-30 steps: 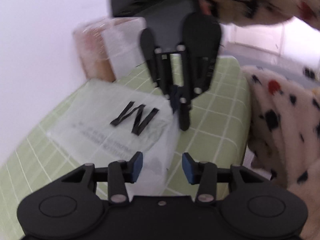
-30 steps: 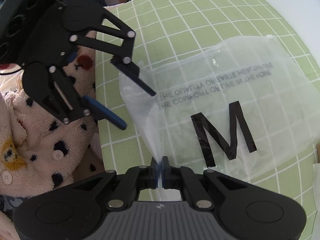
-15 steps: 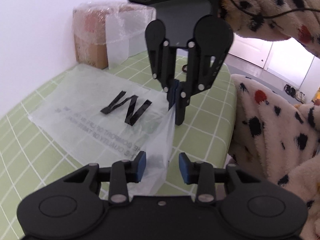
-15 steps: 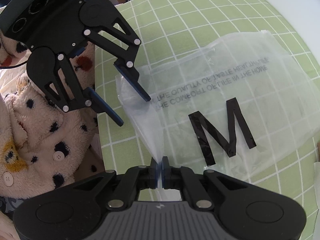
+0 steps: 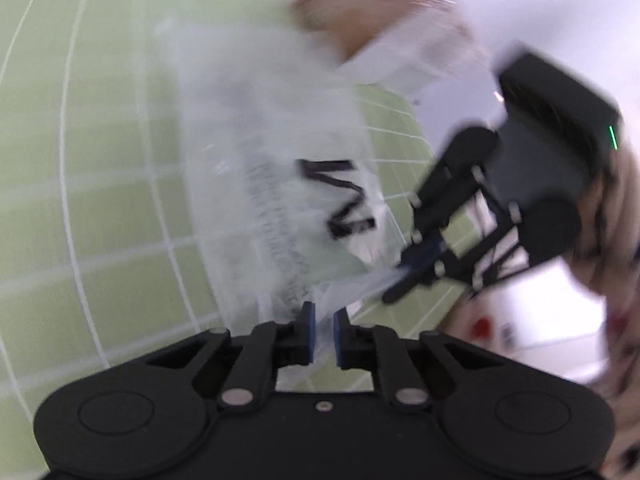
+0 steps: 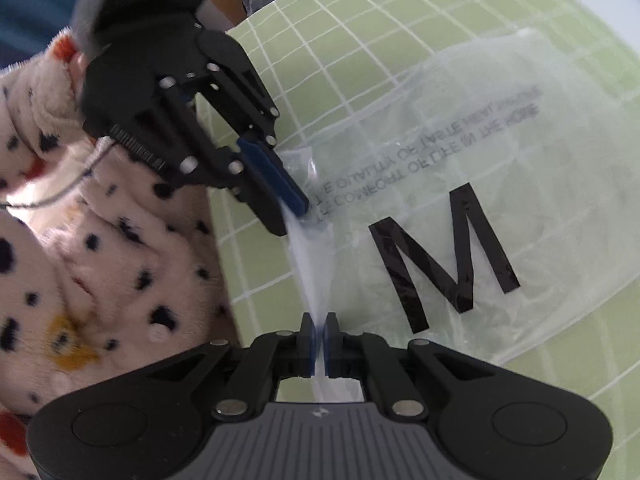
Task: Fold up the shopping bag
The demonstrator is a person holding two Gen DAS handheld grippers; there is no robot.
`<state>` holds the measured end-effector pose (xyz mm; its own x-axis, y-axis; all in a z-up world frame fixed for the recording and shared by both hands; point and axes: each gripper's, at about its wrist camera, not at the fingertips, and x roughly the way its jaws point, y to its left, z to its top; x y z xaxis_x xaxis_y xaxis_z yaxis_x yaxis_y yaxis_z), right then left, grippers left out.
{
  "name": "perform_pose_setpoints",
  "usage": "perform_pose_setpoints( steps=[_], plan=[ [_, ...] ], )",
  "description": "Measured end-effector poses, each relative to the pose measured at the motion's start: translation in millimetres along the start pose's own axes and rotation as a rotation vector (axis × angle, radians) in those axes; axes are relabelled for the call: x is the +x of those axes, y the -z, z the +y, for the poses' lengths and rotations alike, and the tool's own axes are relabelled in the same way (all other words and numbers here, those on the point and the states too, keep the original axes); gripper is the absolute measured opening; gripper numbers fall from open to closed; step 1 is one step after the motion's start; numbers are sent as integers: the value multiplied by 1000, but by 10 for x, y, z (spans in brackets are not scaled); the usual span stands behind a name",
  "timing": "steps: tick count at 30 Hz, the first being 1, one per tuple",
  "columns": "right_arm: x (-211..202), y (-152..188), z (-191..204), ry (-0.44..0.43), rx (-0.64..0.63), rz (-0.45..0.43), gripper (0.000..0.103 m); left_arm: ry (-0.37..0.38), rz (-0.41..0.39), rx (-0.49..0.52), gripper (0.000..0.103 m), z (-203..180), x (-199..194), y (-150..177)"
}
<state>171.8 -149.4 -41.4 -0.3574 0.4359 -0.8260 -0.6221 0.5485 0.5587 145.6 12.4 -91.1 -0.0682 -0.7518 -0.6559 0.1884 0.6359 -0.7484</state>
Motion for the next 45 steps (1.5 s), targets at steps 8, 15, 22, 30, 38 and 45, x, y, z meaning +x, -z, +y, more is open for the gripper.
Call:
perform_pose_setpoints(
  steps=[8, 15, 22, 30, 38, 45],
  plan=[
    [-90, 219, -135, -56, 98, -118, 18, 34, 84, -116, 6, 124, 79, -137],
    [-268, 652, -58, 45, 110, -331, 24, 29, 111, -114, 6, 138, 99, -236],
    [-257, 957, -122, 41, 234, -501, 17, 42, 120, -131, 6, 178, 127, -263],
    [-334, 875, -366, 2, 654, -468, 6, 44, 112, -143, 6, 192, 109, -243],
    [-386, 866, -458, -5, 748, -450, 2, 54, 62, -115, 11, 207, -19, -187],
    [-401, 835, -404, 27, 739, -443, 2, 26, 33, -26, 16, 92, -154, -149]
  ],
)
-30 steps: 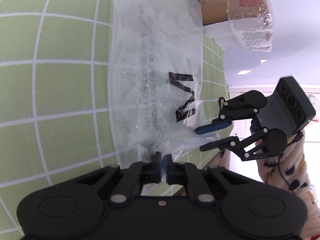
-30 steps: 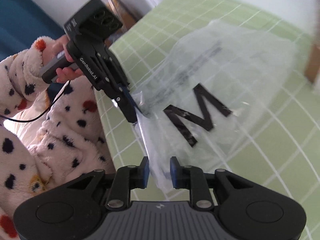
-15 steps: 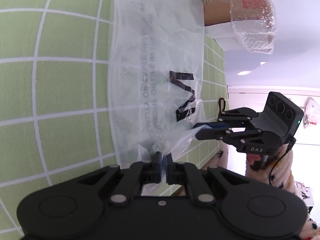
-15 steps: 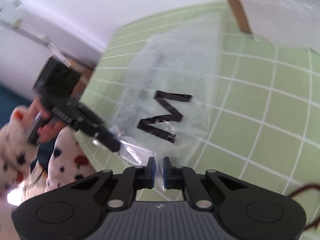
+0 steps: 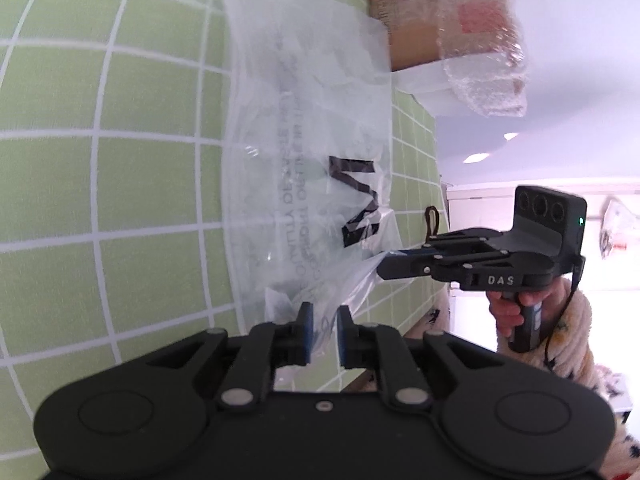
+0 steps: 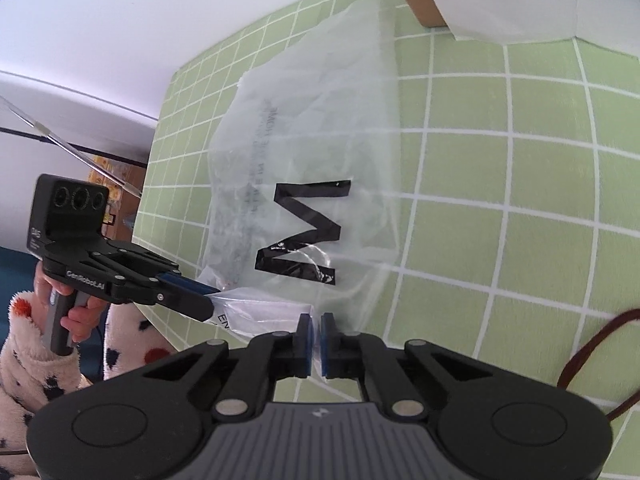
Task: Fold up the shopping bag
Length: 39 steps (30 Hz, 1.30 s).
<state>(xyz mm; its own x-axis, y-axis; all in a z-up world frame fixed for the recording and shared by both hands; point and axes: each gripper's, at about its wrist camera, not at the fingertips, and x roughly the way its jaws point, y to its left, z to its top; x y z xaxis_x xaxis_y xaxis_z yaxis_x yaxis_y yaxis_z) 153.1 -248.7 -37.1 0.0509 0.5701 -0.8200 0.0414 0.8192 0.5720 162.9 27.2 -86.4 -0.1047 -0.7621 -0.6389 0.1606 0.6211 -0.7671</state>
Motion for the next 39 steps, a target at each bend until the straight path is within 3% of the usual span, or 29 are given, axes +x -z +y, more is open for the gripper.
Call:
perform_pose_setpoints(
  steps=[5, 9, 11, 15, 18, 22, 26, 33, 39],
  plan=[
    [10, 4, -10, -3, 12, -1, 2, -14, -76, 209, 28, -235, -249, 148],
    [22, 1, -8, -5, 15, 3, 2, -115, -164, 502, 37, -523, -436, 435],
    [23, 3, -16, -8, 15, 6, 2, -216, -208, 660, 44, -667, -399, 605],
    [22, 14, -29, -12, 13, 10, 2, -410, -306, 915, 44, -870, -275, 861],
    [21, 19, -16, -7, 5, 12, 2, -399, -372, 1060, 45, -939, -266, 1000],
    [25, 20, 17, 3, -9, 16, 2, -381, -303, 1203, 47, -985, -160, 1069],
    [30, 20, 27, 4, -10, 16, 2, -439, -240, 1259, 46, -885, -56, 1042],
    [44, 1, 21, -1, -8, 19, 2, -410, -189, 1278, 41, -783, 27, 1004],
    [54, -10, 17, -4, -7, 20, 2, -385, -182, 1235, 40, -722, 64, 919]
  ],
)
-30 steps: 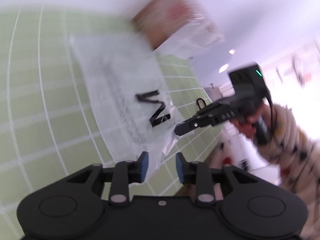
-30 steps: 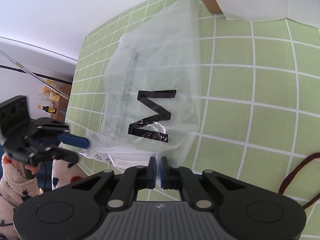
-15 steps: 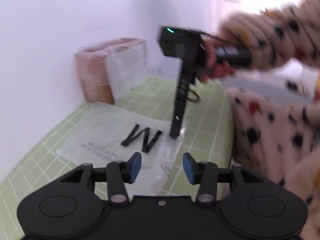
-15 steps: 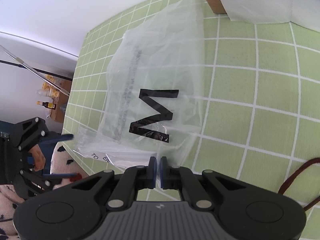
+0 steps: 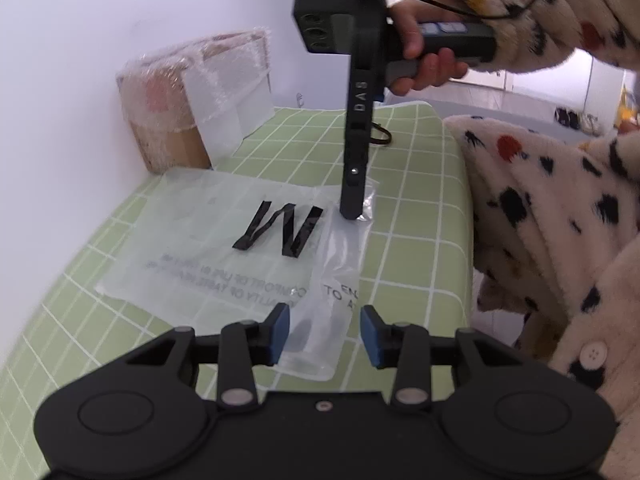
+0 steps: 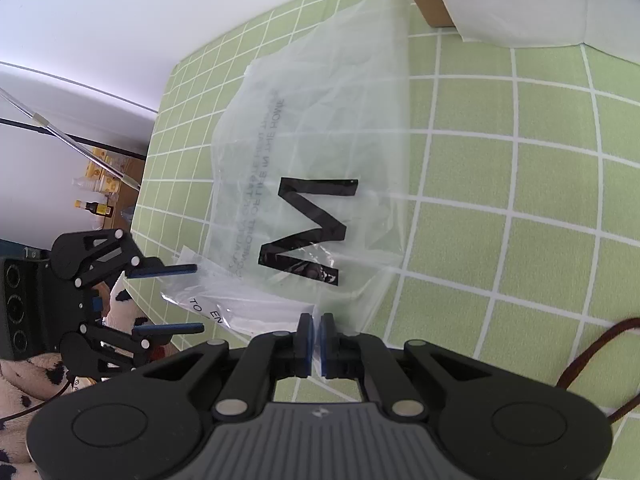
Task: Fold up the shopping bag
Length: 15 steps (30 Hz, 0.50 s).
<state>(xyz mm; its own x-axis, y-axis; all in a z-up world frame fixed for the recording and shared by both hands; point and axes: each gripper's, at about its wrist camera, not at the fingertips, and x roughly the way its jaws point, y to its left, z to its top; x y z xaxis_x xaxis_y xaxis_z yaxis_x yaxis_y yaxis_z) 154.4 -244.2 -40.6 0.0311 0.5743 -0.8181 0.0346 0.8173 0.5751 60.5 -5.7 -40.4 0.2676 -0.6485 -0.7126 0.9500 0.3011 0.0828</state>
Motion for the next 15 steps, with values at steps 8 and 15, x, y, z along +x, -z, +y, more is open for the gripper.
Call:
perform_pose_setpoints(
  steps=[8, 15],
  plan=[
    [8, 5, -50, -21, 27, 4, 2, 172, 73, -374, 19, 458, 104, 83],
    [2, -1, -108, -40, 58, 9, 2, 381, 221, -1005, 17, 1101, 308, 295]
  ],
)
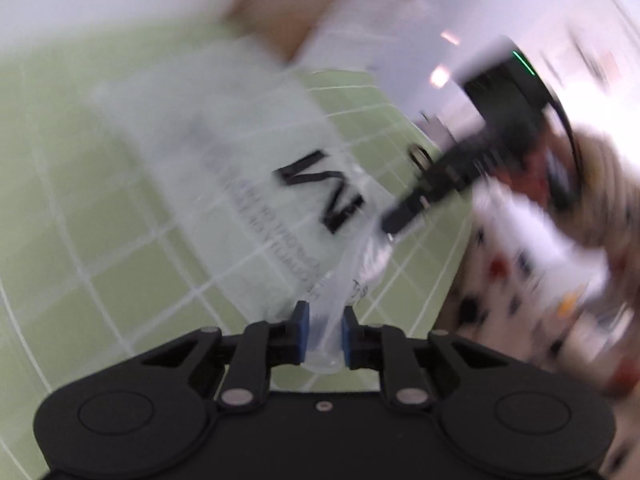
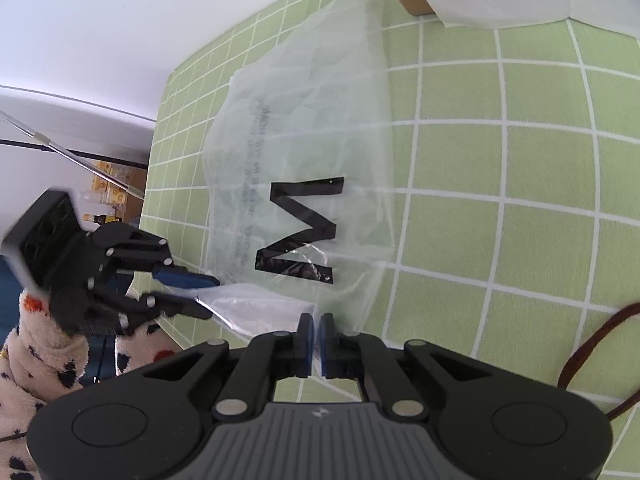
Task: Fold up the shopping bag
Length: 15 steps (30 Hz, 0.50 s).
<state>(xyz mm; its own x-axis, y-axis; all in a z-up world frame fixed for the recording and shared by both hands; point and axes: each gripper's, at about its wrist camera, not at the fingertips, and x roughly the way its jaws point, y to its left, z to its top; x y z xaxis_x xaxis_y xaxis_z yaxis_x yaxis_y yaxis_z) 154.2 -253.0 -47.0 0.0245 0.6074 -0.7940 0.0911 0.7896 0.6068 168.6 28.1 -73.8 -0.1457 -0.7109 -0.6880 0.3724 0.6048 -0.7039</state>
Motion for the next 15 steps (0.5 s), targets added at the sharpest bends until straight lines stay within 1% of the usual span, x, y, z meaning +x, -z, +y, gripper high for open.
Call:
perform_pose_setpoints(
  steps=[1, 2, 4, 6, 8, 10, 15],
  plan=[
    [0, 0, -1, 1, 1, -2, 2, 36, 31, -128, 17, 117, 18, -41],
    [-3, 5, -1, 2, 2, -4, 1, 68, 64, -216, 17, 206, 45, -61],
    [-10, 14, 7, 10, 7, -8, 1, 135, 116, -352, 17, 376, 102, -69],
    [-12, 15, 27, 26, 7, -10, 1, 176, 137, -429, 17, 477, 134, -50],
    [-3, 10, 75, 51, -3, -11, 1, 190, 144, -459, 17, 507, 146, -25],
    [8, 1, 117, 67, -20, -7, 1, 179, 158, -438, 17, 469, 147, -51],
    [36, -44, 206, 111, -51, 18, 1, 87, 219, -379, 16, 292, 151, -192]
  ],
)
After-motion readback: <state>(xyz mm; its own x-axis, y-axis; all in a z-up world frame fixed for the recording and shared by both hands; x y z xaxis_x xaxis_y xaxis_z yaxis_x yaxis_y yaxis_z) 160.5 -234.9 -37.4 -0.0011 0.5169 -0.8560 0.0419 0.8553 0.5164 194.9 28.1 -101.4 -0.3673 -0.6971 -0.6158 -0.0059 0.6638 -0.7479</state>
